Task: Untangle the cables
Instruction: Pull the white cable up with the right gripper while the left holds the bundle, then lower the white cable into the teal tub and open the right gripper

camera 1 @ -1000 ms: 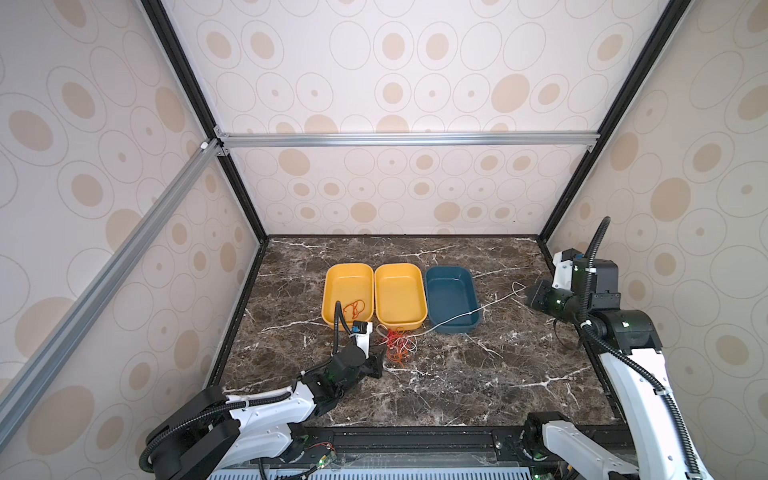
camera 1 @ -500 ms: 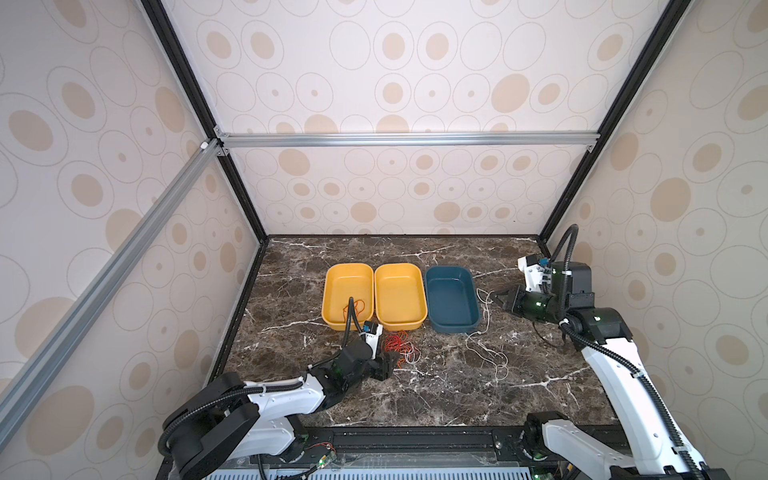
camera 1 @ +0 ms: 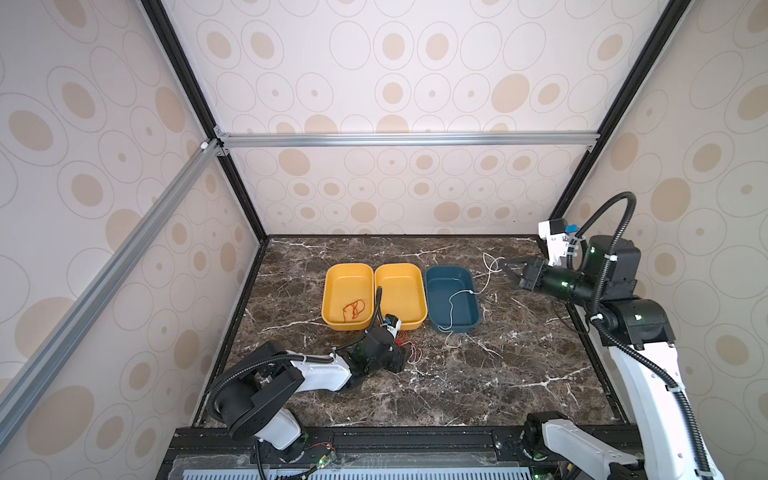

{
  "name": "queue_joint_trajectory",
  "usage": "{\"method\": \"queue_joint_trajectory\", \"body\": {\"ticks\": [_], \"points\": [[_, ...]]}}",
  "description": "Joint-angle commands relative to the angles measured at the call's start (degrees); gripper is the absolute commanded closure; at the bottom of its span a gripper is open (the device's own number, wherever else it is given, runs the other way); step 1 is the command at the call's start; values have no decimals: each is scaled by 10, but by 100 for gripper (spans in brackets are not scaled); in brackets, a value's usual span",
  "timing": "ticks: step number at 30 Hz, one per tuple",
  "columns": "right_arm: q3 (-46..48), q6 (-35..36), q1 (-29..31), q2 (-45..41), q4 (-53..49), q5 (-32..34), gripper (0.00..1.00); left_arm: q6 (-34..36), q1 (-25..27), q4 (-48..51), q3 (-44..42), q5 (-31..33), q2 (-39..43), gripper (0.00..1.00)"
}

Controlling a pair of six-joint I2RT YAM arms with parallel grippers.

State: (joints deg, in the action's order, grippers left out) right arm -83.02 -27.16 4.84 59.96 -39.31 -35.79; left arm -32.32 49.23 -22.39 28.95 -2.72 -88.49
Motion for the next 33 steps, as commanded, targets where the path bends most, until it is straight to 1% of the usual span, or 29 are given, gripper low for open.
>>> {"method": "queue_joint_trajectory", "body": {"ticks": [1, 5, 6, 9, 10, 13, 17, 20, 26, 33], "points": [[-49, 2, 3, 37, 12, 15, 98, 1, 2, 16, 17, -8, -8, 41], [-107, 12, 3, 82, 24, 39, 98, -6, 3, 5, 7, -13, -10, 47], [-116, 18, 3, 93, 32, 43, 98, -8, 3, 5, 6, -14, -10, 51], [-120, 24, 2, 120, 67, 65, 97, -8, 3, 3, 8, -21, -12, 67], [-122, 22, 3, 130, 75, 64, 97, -7, 3, 3, 10, -25, -12, 73], [-130, 9, 3, 164, 94, 39, 97, -8, 5, 2, 12, -34, -9, 84], [-129, -9, 3, 187, 122, 24, 97, -11, 9, -5, 8, -45, 1, 92], [-133, -10, 3, 199, 128, 22, 97, -14, 10, -3, 7, -46, 9, 95], [-135, -5, 3, 219, 127, 24, 97, -14, 15, 2, 10, -53, 26, 96], [-129, -8, 3, 221, 136, 26, 97, -19, 19, 12, 8, -43, 46, 95]]}}
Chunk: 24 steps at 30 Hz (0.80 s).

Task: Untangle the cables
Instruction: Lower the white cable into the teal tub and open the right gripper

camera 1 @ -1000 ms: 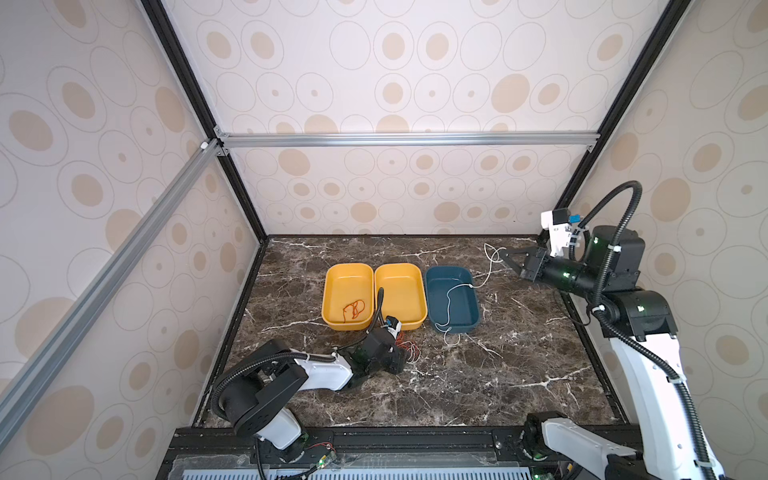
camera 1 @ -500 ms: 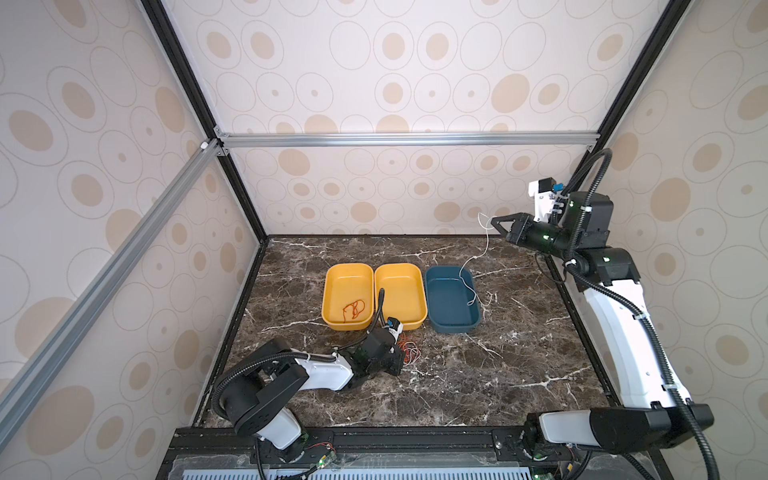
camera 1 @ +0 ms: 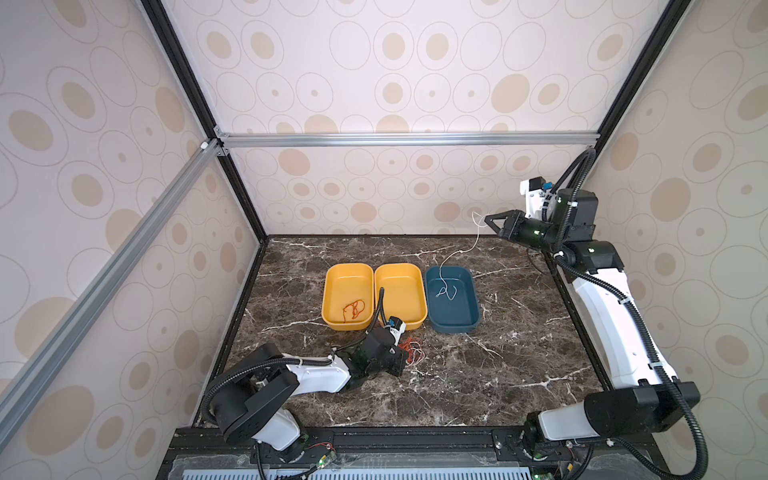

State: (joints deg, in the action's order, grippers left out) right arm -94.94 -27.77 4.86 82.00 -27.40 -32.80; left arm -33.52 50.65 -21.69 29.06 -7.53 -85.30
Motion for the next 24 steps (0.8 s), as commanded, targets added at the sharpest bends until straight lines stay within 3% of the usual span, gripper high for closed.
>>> {"method": "queue_joint_trajectory", "body": {"ticks": [1, 14, 24], "points": [[0, 1, 2, 0, 17, 0, 97, -7, 5, 4, 6, 6, 15, 95], [242, 19, 12, -4, 35, 62, 96, -11, 13, 5, 6, 4, 24, 94], [271, 35, 69, 78, 35, 131, 94, -10, 17, -1, 10, -4, 25, 88]]}}
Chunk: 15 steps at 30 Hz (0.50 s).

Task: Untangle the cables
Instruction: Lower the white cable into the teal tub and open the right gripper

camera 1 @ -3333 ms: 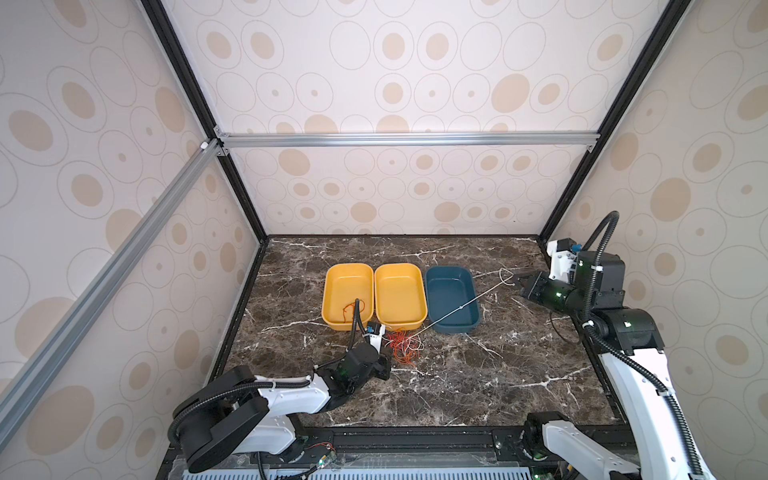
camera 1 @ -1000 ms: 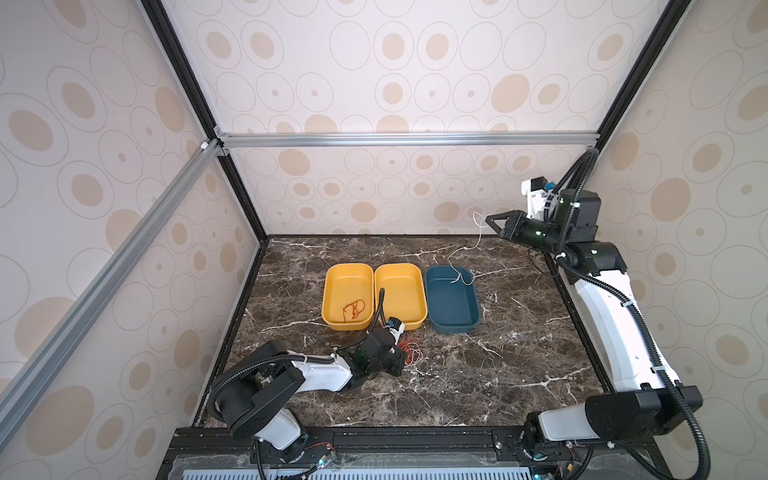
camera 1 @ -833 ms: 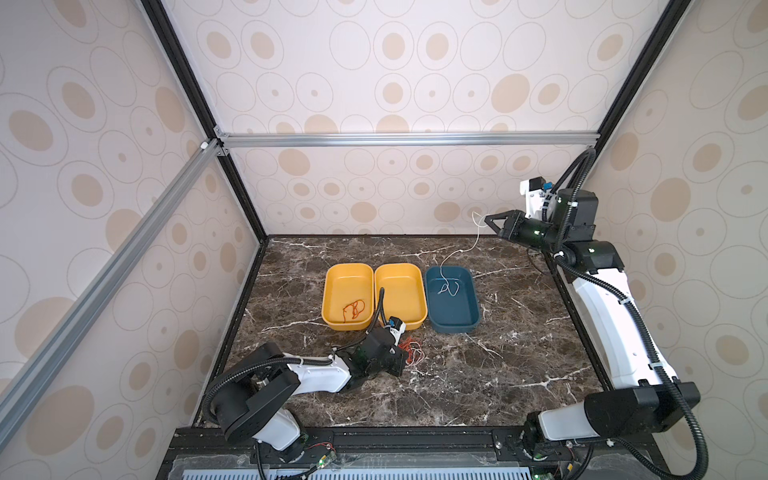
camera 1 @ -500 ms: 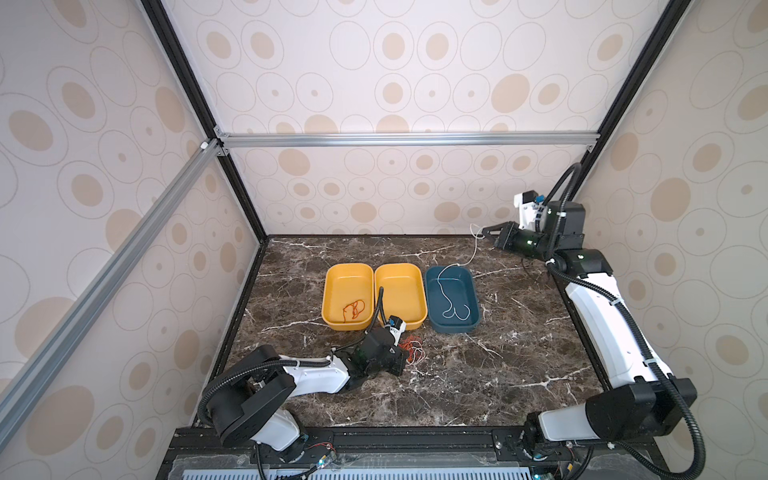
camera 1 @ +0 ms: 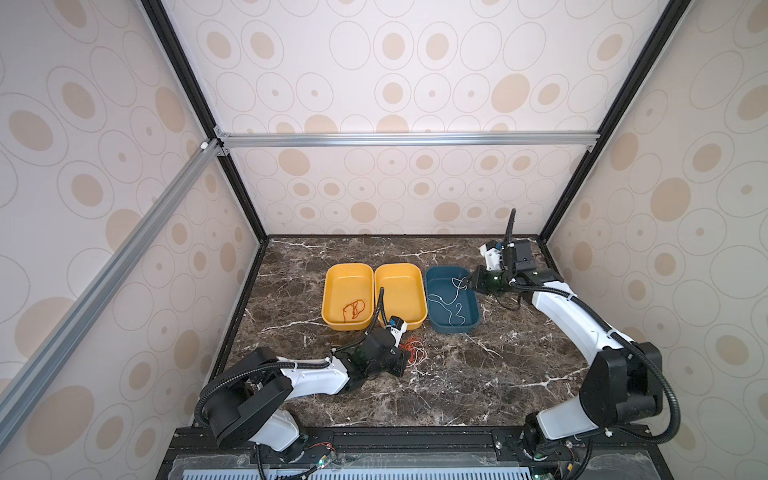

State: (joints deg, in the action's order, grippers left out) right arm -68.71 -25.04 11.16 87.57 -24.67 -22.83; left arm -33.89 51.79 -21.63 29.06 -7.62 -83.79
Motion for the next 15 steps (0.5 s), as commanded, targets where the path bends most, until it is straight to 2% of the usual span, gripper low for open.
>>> {"method": "queue_joint_trajectory", "body": {"ticks": [1, 2, 4, 7, 9, 15], "points": [[2, 8, 8, 36, 7, 35, 92, -7, 6, -4, 10, -7, 9, 87], [-4, 9, 11, 47, -1, 42, 89, -7, 6, -5, 10, -8, 9, 87], [-22, 18, 18, 69, -28, 61, 72, -7, 8, -3, 11, -11, 10, 84], [-16, 21, 23, 64, -29, 71, 60, -8, 10, -2, 8, -9, 17, 81], [-8, 22, 23, 52, -27, 71, 56, -9, 11, -3, 4, -6, 21, 78], [-6, 37, 23, 12, -56, 77, 56, -6, 11, 4, 7, -8, 22, 66]]}}
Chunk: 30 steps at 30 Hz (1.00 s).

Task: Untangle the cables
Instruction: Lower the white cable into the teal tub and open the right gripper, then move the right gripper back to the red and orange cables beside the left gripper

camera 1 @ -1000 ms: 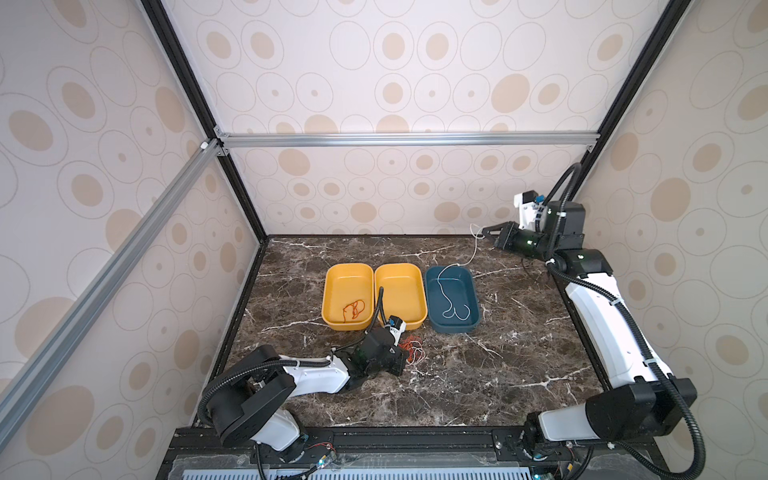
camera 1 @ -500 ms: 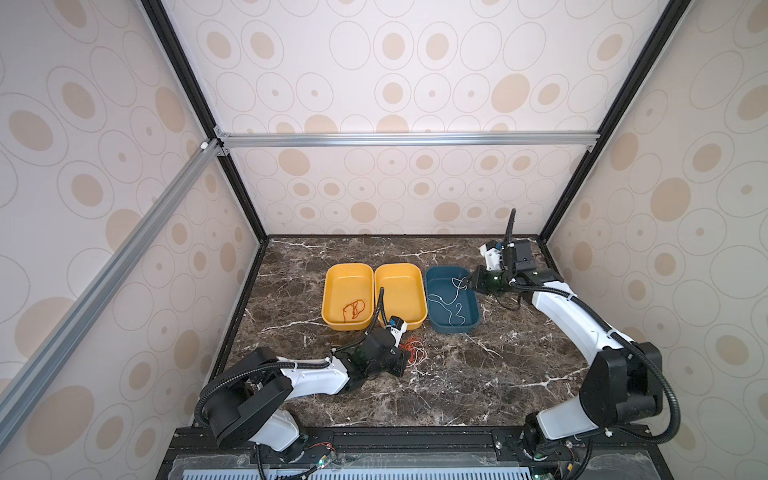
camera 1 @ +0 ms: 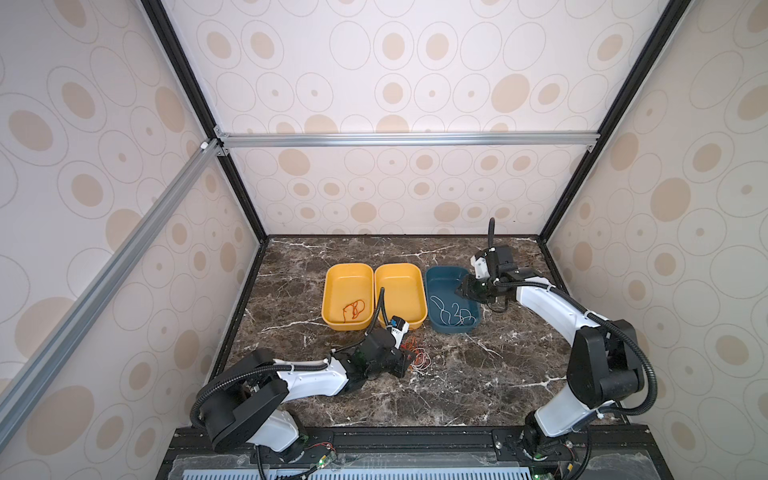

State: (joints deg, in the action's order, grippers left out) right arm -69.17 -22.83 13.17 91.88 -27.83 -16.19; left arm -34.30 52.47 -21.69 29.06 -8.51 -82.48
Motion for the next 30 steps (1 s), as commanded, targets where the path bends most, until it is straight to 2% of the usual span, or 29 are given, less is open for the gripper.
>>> {"method": "queue_joint_trajectory", "body": {"ticks": [1, 8, 17, 25, 30], "points": [[-1, 17, 3, -38, -27, 8, 56, -1, 5, 8, 9, 1, 10, 64], [43, 15, 12, -98, -37, -44, 57, 4, 5, 36, 18, -3, 24, 50], [123, -16, 103, -160, -29, -57, 62, 0, 4, 90, 40, 12, 19, 39], [195, -66, 170, -159, 21, -57, 65, -16, 2, 95, 59, 12, -20, 40], [224, -109, 199, -139, 67, -60, 68, -26, 1, 92, 57, 24, -33, 46]]}}
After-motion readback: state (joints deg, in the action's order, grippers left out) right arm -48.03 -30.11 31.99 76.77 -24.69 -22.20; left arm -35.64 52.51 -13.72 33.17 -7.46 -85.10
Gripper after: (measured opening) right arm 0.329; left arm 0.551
